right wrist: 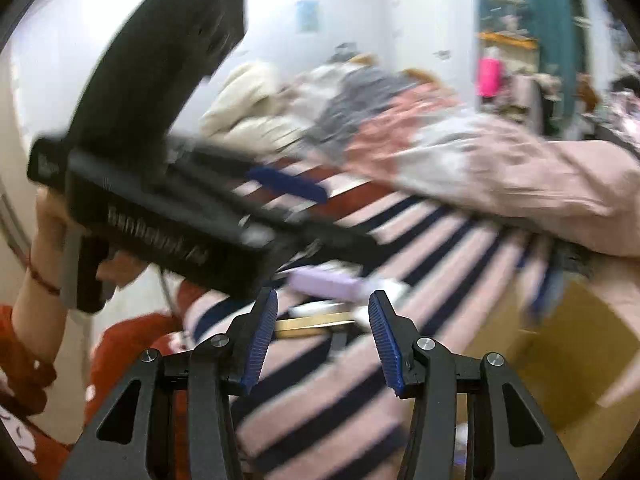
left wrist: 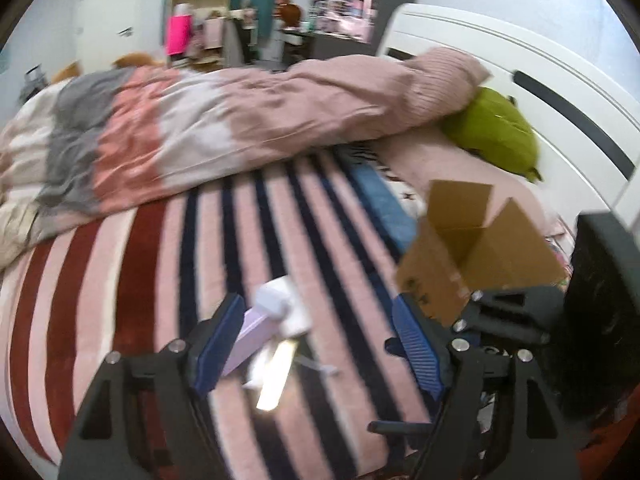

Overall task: Organize rigid objects
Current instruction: 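Carry the lens case into the cardboard box and release it, then return the right gripper to the pile and grasp the gold bar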

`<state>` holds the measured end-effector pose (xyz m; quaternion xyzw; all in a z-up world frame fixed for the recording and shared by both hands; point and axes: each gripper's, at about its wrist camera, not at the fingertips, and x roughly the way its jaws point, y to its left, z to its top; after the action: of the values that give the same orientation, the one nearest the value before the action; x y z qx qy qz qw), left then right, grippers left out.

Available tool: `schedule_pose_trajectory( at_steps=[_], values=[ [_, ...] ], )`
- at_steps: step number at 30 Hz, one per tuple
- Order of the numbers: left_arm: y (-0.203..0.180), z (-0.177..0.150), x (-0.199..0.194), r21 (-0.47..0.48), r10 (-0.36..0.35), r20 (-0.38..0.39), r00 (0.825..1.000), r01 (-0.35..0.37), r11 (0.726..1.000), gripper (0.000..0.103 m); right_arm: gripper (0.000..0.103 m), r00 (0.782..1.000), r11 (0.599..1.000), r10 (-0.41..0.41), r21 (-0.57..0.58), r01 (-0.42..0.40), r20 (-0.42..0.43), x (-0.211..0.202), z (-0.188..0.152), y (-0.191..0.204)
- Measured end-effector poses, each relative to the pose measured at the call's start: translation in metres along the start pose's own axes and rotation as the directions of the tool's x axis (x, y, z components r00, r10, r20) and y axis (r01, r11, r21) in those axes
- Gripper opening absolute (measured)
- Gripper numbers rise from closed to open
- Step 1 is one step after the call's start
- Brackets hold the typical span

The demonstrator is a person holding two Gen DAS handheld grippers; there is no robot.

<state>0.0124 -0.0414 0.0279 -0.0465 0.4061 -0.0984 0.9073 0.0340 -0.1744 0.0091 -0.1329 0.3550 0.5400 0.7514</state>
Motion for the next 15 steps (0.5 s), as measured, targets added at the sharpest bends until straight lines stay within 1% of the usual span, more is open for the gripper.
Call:
schedule_pose_trajectory(
  at_steps=[2,3,5,6,7,9,11,12,13,14,15],
  values=[
    [0.023,-0.015,-0.001,-0.046,0.023,-0.002,1.0,-0.023,0.999,0.075,0.046,0.999,1.0,0.028,-0.002,-0.029,-0.045,0.028,-0.005,0.011],
    [0.03,-0.022,0.002,-0.061,0.035,-0.004,0.999,-0.035,0.998,0.075,0.049,0.996,0.999,0.045,0.021,-0.043,-0.075,0.044,-0.008,0.013],
    [0.047,-0.04,0.002,-0.091,0.067,-0.008,0.998,-0.067,0.994,0.075,0.05,0.99,0.995,0.072,0.084,-0.062,-0.125,0.073,-0.017,0.013],
    [0.052,-0.047,0.004,-0.105,0.074,-0.012,0.997,-0.075,0.992,0.075,0.05,0.987,0.992,0.073,0.111,-0.057,-0.143,0.084,-0.023,0.013],
    [0.06,-0.057,0.005,-0.12,0.072,-0.017,0.997,-0.073,0.99,0.075,0.05,0.986,0.989,0.052,0.145,-0.029,-0.161,0.098,-0.03,0.009],
    [0.066,-0.066,0.006,-0.127,0.066,-0.017,0.998,-0.068,0.99,0.075,0.05,0.986,0.98,0.006,0.198,0.028,-0.169,0.119,-0.04,0.003],
    [0.072,-0.075,0.007,-0.142,0.071,-0.013,0.997,-0.072,0.987,0.075,0.05,0.988,0.96,-0.002,0.275,0.045,-0.156,0.138,-0.048,-0.001],
    [0.074,-0.077,0.008,-0.151,0.07,-0.012,0.997,-0.071,0.986,0.075,0.051,0.989,0.95,-0.006,0.308,0.052,-0.146,0.143,-0.051,-0.003],
    [0.077,-0.081,0.008,-0.165,0.063,-0.014,0.998,-0.065,0.984,0.075,0.052,0.99,0.939,-0.03,0.337,0.075,-0.137,0.149,-0.055,-0.005],
    [0.078,-0.083,0.009,-0.173,0.057,-0.016,0.998,-0.059,0.983,0.075,0.054,0.99,0.933,-0.056,0.347,0.099,-0.132,0.151,-0.057,-0.005],
    [0.08,-0.087,0.009,-0.177,0.053,-0.019,0.998,-0.055,0.983,0.075,0.054,0.988,0.927,-0.08,0.355,0.122,-0.132,0.152,-0.06,-0.005]
  ],
)
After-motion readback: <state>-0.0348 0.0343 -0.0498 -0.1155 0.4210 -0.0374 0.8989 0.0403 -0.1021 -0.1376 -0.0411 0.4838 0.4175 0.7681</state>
